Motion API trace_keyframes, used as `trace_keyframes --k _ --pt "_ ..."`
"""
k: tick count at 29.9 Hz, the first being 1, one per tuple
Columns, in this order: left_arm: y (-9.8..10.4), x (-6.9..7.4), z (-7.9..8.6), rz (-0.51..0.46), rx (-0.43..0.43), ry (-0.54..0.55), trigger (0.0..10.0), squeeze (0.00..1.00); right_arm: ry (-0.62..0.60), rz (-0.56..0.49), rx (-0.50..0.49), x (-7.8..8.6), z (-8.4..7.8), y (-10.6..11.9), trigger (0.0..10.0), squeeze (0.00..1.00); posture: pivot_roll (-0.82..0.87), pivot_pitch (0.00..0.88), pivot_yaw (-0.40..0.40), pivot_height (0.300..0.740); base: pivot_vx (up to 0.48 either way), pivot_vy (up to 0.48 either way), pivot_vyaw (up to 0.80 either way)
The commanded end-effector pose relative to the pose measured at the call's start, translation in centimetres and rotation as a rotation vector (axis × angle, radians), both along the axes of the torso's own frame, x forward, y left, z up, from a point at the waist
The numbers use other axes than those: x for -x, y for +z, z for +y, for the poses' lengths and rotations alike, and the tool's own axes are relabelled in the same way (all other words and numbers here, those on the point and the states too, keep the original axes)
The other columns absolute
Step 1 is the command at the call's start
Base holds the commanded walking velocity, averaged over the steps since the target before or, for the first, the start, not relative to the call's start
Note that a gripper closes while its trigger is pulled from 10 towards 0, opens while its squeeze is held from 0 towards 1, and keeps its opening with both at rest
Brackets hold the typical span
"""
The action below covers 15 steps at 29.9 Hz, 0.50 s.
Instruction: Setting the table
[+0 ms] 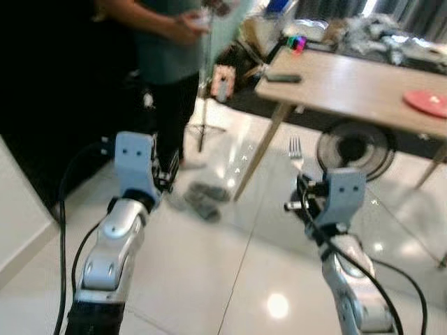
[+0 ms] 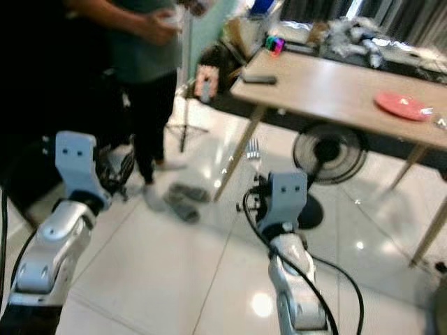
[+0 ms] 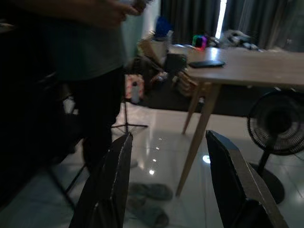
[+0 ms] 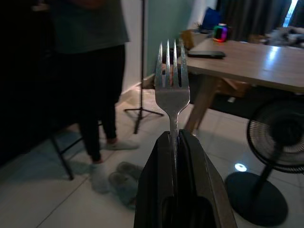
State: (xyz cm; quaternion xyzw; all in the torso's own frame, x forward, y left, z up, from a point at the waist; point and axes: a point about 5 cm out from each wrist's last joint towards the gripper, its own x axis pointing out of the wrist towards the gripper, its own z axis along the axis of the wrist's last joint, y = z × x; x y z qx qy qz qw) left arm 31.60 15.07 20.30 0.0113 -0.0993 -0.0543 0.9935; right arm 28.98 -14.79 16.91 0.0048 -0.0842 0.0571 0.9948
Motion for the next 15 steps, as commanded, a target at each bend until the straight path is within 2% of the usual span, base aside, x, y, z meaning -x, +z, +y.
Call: trace_keyframes --k 1,15 --pt "-0.22 -0.01 0.2 0.01 0.003 0.008 10.0 0.0 0.007 0.013 0.009 0.09 0.15 -0.3 10.0 0.0 -0.1 0.0 0.052 0.74 0.48 0.0 -0.79" --pt "-0.25 0.06 0.18 0.012 0.001 0.006 10.0 0.0 0.003 0.017 0.007 0.24 0.16 -0.39 10.0 0.0 -0.09 0.0 0.054 0.74 0.48 0.0 -0.79"
